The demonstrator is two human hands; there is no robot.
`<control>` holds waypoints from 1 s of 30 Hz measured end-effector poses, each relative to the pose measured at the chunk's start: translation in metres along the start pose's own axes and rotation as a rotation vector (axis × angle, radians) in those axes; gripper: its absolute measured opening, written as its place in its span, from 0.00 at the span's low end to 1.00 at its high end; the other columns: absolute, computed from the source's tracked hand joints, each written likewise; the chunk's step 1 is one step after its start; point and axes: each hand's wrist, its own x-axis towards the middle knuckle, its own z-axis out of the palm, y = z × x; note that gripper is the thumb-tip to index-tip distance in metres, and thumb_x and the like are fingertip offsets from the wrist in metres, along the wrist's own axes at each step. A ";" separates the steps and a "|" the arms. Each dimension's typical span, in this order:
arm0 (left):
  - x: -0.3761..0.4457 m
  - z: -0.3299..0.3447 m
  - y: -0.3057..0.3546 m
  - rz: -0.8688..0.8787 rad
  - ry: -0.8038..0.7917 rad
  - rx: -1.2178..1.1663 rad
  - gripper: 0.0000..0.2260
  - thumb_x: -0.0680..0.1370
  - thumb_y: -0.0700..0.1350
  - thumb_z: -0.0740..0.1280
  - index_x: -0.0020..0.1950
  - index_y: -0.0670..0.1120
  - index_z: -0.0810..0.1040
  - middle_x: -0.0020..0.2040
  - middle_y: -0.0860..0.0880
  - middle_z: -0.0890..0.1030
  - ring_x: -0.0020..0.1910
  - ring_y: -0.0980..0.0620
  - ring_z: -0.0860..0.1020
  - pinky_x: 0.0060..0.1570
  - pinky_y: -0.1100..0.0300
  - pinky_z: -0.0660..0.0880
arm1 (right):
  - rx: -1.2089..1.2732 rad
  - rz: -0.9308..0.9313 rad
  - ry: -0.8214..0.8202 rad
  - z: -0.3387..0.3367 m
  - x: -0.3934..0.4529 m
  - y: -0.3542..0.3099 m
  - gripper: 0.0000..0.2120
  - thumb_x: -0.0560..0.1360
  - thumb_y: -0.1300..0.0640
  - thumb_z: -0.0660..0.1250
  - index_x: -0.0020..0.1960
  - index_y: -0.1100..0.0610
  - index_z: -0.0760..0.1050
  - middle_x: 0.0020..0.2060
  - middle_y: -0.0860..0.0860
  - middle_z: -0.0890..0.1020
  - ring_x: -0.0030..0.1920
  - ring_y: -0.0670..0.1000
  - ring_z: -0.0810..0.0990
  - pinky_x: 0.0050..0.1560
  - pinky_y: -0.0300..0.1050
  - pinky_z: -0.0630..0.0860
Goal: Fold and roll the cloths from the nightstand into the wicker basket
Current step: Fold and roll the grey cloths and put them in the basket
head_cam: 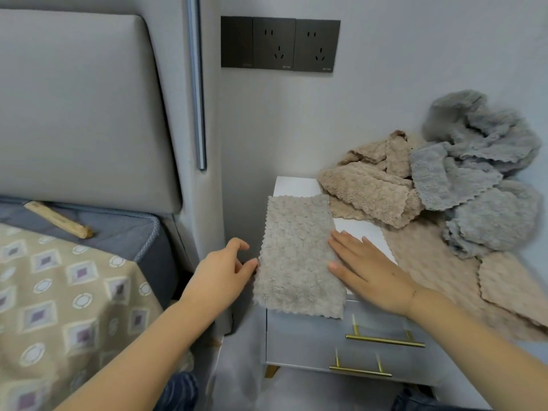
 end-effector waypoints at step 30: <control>-0.016 0.014 -0.008 0.122 0.143 0.001 0.07 0.77 0.53 0.67 0.49 0.51 0.73 0.44 0.56 0.79 0.44 0.55 0.77 0.44 0.62 0.72 | -0.355 -0.439 0.540 0.056 -0.028 -0.018 0.33 0.68 0.60 0.71 0.72 0.53 0.66 0.72 0.54 0.69 0.70 0.55 0.66 0.71 0.50 0.59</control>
